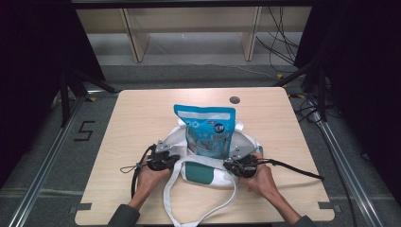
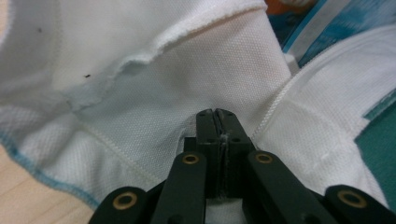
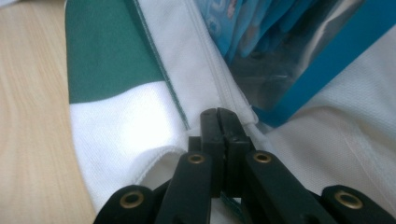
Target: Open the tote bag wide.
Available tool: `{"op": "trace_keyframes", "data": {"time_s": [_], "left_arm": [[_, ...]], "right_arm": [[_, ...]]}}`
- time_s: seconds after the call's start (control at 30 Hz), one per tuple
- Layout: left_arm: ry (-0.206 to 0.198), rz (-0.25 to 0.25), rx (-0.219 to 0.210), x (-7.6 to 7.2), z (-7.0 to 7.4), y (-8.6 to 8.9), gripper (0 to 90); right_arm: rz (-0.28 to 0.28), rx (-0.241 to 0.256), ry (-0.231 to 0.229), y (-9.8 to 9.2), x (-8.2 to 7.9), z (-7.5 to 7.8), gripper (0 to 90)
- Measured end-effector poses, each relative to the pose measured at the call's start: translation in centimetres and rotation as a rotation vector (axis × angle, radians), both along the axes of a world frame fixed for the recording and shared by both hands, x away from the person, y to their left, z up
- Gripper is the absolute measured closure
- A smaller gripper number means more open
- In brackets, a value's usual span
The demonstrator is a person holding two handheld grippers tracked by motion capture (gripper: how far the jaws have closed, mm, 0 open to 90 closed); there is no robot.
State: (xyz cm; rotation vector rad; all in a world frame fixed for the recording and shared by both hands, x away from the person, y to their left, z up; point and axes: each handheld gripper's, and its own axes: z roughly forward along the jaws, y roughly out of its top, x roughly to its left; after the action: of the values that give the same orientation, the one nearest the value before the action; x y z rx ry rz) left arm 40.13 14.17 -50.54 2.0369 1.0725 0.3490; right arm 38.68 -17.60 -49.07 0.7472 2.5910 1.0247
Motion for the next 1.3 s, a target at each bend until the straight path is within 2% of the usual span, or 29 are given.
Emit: {"op": "trace_keyframes", "data": {"time_s": [0.03, 0.07, 0.1, 0.13, 0.17, 0.2, 0.27, 0.37, 0.4, 0.43, 0.5, 0.53, 0.6, 0.67, 0.7, 0.77, 0.8, 0.83, 0.9, 0.97, 1.0, 1.07, 1.1, 1.13, 1.17, 1.2, 1.23, 1.27, 1.3], "left_arm": [[-0.012, -0.009, -0.006, -0.2, 0.6, 0.2, 85.0], [-0.036, -0.008, -0.020, -0.4, 1.4, 0.5, 82.9], [-0.065, 0.011, -0.056, -0.6, 2.1, 0.6, 80.2], [-0.072, 0.014, -0.105, -0.7, 3.0, 1.0, 76.2], [-0.081, 0.014, -0.138, -0.8, 3.9, 1.3, 73.9], [-0.103, 0.016, -0.147, -0.8, 4.8, 1.5, 72.3], [-0.156, 0.032, -0.131, -0.4, 6.3, 1.8, 69.6], [-0.209, 0.082, -0.145, 0.8, 7.4, 2.7, 68.6], [-0.222, 0.097, -0.146, 1.3, 7.5, 3.0, 68.3], [-0.229, 0.116, -0.149, 1.8, 7.4, 3.2, 67.7], [-0.219, 0.131, -0.154, 2.9, 6.7, 3.4, 64.6], [-0.196, 0.128, -0.168, 3.5, 6.1, 3.3, 64.2], [-0.174, 0.130, -0.182, 4.4, 4.9, 3.2, 67.5], [-0.156, 0.139, -0.178, 5.4, 3.9, 3.0, 76.3], [-0.150, 0.128, -0.169, 5.9, 3.4, 2.8, 80.2], [-0.152, 0.120, -0.109, 6.7, 2.2, 2.1, 85.1], [-0.126, 0.115, -0.081, 7.0, 1.7, 2.1, 85.5], [-0.109, 0.127, -0.108, 7.3, 1.0, 1.9, 85.7], [-0.077, 0.108, -0.085, 7.9, 0.2, 2.2, 85.7], [-0.068, 0.102, -0.090, 8.2, -0.5, 2.1, 85.3], [-0.076, 0.078, -0.051, 8.3, -0.7, 2.0, 84.9], [-0.075, 0.072, -0.036, 8.3, -1.1, 1.7, 84.5], [-0.066, 0.078, -0.048, 8.3, -1.3, 1.7, 84.4], [-0.063, 0.087, -0.078, 8.3, -1.6, 1.7, 84.1], [-0.058, 0.089, -0.089, 8.3, -1.8, 1.9, 83.7], [-0.054, 0.100, -0.090, 8.2, -1.7, 2.0, 83.1], [-0.053, 0.098, -0.080, 8.2, -1.5, 2.0, 82.3], [-0.051, 0.102, -0.081, 8.1, -1.4, 1.9, 81.4], [-0.052, 0.112, -0.093, 8.0, -1.2, 2.0, 79.9]], "right_arm": [[0.000, -0.010, 0.007, -0.1, 0.0, 0.6, 86.7], [0.017, 0.018, 0.003, -0.3, -0.2, 1.5, 84.1], [0.029, 0.051, -0.024, -0.7, -0.3, 2.7, 83.4], [0.022, 0.085, -0.058, -1.3, -0.4, 4.1, 83.3], [0.018, 0.125, -0.114, -1.9, -0.4, 5.5, 82.9], [0.001, 0.161, -0.146, -2.7, -0.4, 6.9, 82.9], [-0.046, 0.198, -0.199, -4.1, 0.0, 8.9, 81.6], [-0.121, 0.188, -0.234, -5.8, 0.8, 10.0, 80.0], [-0.153, 0.177, -0.257, -6.1, 1.1, 9.9, 78.2], [-0.170, 0.156, -0.255, -6.4, 1.5, 9.7, 75.7], [-0.191, 0.121, -0.201, -6.7, 2.4, 9.0, 71.1], [-0.190, 0.105, -0.196, -6.8, 2.9, 8.6, 73.1], [-0.182, 0.067, -0.182, -6.8, 3.6, 7.6, 84.6], [-0.190, 0.033, -0.207, -7.0, 4.7, 6.8, 88.6], [-0.202, 0.029, -0.200, -7.1, 5.4, 6.4, 88.8], [-0.229, 0.046, -0.174, -7.3, 6.9, 5.7, 88.9], [-0.231, 0.030, -0.173, -7.2, 7.5, 5.2, 89.0], [-0.235, 0.005, -0.161, -7.1, 7.9, 4.6, 89.0], [-0.244, -0.033, -0.133, -6.8, 8.6, 3.2, 89.0], [-0.243, -0.039, -0.091, -6.9, 9.3, 1.7, 89.0], [-0.245, -0.032, -0.074, -7.0, 9.5, 1.0, 89.0], [-0.243, -0.029, -0.035, -7.3, 9.9, 0.4, 89.0], [-0.247, -0.019, -0.058, -7.1, 10.0, -0.1, 89.0], [-0.247, -0.034, -0.064, -7.0, 9.9, -0.5, 89.1], [-0.247, -0.048, -0.030, -6.8, 9.8, -0.6, 89.0], [-0.258, -0.036, -0.050, -6.7, 9.8, -0.8, 89.0], [-0.256, -0.047, -0.025, -6.7, 9.7, -0.5, 88.9], [-0.255, -0.055, -0.059, -6.8, 9.7, -0.3, 88.7], [-0.257, -0.044, -0.044, -6.7, 9.6, -0.3, 88.1]]}}
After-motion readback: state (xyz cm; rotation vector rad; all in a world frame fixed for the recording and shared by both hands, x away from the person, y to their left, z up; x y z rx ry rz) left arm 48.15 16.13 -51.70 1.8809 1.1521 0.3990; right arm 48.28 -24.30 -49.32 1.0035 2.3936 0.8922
